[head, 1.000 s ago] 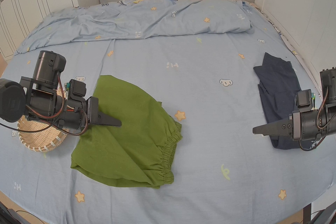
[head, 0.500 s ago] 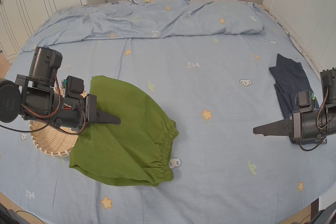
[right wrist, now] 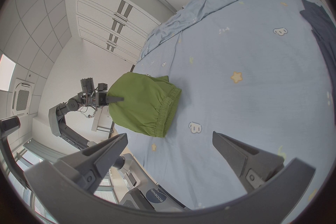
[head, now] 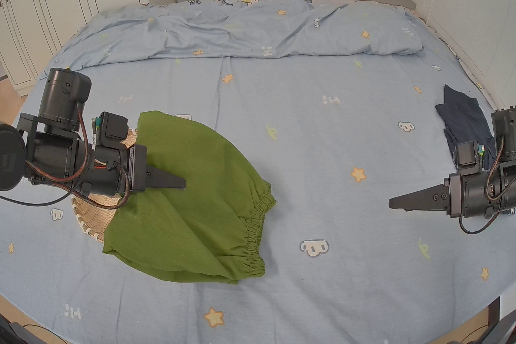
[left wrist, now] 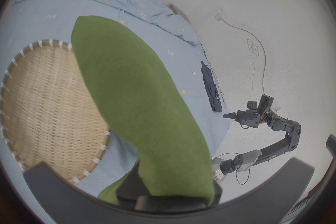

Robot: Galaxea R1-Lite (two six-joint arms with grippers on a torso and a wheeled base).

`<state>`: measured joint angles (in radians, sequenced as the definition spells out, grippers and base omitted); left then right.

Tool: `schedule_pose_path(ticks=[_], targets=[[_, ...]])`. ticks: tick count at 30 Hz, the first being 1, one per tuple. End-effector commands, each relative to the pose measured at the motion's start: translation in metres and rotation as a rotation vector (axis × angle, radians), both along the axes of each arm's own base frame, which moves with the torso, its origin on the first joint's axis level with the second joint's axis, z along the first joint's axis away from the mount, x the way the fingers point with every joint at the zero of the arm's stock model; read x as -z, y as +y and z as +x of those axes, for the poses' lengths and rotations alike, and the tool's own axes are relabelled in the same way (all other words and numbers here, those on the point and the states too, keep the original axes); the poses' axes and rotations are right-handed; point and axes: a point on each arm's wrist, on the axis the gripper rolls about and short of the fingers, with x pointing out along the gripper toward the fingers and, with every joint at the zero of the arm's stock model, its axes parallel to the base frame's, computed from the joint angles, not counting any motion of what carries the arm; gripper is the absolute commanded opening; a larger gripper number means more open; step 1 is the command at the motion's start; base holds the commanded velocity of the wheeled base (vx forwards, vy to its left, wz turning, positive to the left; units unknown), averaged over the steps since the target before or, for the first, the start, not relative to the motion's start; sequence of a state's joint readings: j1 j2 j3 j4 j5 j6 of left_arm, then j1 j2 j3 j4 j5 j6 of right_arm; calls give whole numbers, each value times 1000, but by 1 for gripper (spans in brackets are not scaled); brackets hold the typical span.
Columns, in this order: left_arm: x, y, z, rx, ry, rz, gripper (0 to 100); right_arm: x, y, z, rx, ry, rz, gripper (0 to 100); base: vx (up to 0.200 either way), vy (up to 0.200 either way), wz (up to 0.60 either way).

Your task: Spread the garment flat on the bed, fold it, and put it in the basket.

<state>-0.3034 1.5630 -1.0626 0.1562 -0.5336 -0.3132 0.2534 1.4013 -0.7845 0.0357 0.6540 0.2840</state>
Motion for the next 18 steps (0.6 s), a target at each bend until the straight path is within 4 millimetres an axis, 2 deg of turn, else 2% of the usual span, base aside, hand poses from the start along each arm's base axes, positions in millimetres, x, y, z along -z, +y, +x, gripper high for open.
schedule_pose_path(ticks=[1,11,18], targets=[[-14,2,-5,6,-68,-11,0,0,-1,0,5,-2,0,100,0,0,0],[-29,4,-1,-7,-194,-51,0,-2,-2,0,15,-10,-2,100,0,0,0],[-59,25,-16,-104,-325,-140,0,-8,-7,-4,34,-39,4,100,0,0,0]])
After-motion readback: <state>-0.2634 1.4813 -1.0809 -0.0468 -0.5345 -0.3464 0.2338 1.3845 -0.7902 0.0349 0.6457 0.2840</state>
